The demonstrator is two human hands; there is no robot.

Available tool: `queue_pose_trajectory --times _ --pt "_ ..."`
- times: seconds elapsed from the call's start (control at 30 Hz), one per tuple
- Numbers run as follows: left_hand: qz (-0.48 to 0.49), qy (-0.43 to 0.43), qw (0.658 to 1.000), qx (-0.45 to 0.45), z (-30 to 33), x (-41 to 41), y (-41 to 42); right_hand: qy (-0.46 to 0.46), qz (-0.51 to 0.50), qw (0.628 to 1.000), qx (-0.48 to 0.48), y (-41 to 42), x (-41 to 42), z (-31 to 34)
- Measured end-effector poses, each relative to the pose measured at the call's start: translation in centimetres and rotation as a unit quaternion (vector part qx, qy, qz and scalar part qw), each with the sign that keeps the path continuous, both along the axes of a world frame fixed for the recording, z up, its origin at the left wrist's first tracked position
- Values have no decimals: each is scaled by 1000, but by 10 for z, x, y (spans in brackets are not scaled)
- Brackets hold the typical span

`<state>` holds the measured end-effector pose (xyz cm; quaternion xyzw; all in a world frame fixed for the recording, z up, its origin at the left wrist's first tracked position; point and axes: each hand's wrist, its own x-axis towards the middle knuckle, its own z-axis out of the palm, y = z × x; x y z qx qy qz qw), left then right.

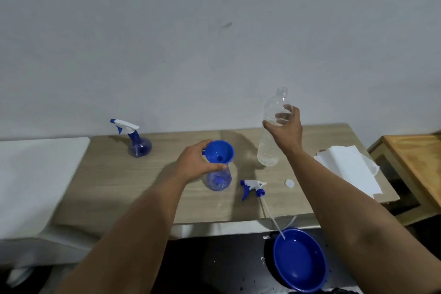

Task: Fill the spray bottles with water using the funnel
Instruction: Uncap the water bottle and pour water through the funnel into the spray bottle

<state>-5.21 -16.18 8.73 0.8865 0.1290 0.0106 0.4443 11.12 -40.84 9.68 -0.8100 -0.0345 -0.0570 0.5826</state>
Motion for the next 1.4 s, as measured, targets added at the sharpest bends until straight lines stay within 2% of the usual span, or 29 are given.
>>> queue_pose_trajectory --times 0.23,0.57,0.97,1.13,1.27,1.4 --pt "10 8 1000 -9 -1 5 -3 23 -18 1000 -1 5 16 -42" --pt "10 -2 1000 -17 -5 4 -2 68 -8 998 6 -11 1 -43" --pt "5 4 999 -33 -3 0 -2 111 16 992 -63 -25 -30 -41" --pt "16 14 999 -43 -8 -7 -2 141 -23 985 -101 -20 -64 -47" --pt "29 38 997 -56 -24 -16 2 184 15 974 -135 -11 -89 -53" --pt "28 65 995 -64 -38 -14 4 149 62 977 -135 15 -91 -28"
